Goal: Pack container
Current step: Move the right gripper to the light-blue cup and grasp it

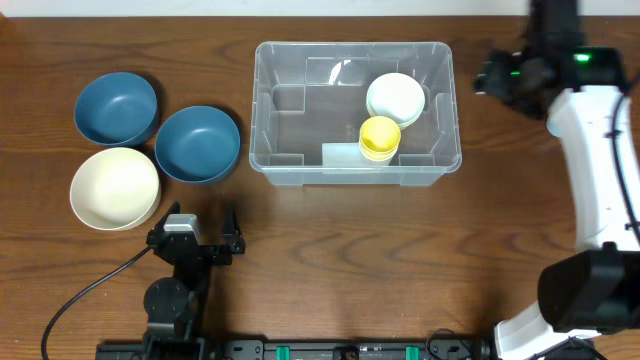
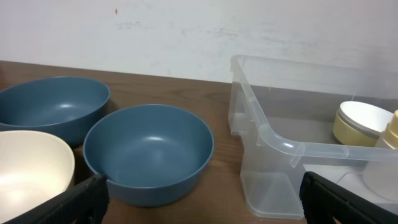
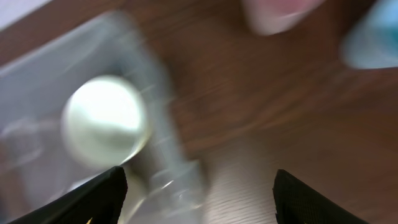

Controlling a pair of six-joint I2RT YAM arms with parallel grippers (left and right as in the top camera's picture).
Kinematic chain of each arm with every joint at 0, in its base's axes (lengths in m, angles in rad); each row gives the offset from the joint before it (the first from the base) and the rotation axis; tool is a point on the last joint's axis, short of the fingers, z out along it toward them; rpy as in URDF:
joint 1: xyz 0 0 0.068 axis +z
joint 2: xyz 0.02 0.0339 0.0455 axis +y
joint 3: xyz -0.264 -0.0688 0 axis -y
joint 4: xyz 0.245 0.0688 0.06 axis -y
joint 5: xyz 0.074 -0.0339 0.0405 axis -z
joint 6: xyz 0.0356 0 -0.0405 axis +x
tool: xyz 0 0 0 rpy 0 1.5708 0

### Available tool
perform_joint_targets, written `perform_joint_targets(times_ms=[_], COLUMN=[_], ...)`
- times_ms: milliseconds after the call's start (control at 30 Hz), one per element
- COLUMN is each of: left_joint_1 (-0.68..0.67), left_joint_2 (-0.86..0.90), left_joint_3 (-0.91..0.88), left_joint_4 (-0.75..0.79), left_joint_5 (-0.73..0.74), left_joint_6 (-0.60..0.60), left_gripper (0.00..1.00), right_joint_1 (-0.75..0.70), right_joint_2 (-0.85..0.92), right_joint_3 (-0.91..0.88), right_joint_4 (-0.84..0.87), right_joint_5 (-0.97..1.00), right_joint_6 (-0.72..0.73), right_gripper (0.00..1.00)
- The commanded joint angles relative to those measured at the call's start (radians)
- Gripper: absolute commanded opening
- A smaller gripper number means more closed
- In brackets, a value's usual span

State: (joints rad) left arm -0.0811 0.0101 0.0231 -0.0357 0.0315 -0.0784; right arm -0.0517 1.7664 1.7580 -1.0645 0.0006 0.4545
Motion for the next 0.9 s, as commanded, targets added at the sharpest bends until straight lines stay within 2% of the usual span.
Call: perform_joint_targets(times_ms=[0,300,633,867], left_joint_1=[0.004,0.004,0.004,0.004], left_joint_2=[-0.005,-0.005,-0.005,-0.005], left_joint_3=[-0.019,-0.019,-0.019,-0.019], left_joint_4=[-0.035,-0.035,-0.035,-0.035], left_joint_5=[-0.005,-0.005,-0.005,-0.005], left_joint_6=[0.006,0.006,0.006,0.006], left_gripper=[0.98,0.98,0.98,0.98], right_joint_1=[-0.11,-0.32,-0.392,-0.412], right_joint_2=[0.023,0.149,0.316,0.355], right_joint_3=[0.01,0.01,0.01,0.01], right_joint_4=[0.004,0.03,0.066,0.098], right_joint_5=[0.021,0.019,0.022,0.022], right_joint_6=[-0.034,-0.031,-0.024,-0.025], right_gripper=[0.76,0.76,0.74,0.74])
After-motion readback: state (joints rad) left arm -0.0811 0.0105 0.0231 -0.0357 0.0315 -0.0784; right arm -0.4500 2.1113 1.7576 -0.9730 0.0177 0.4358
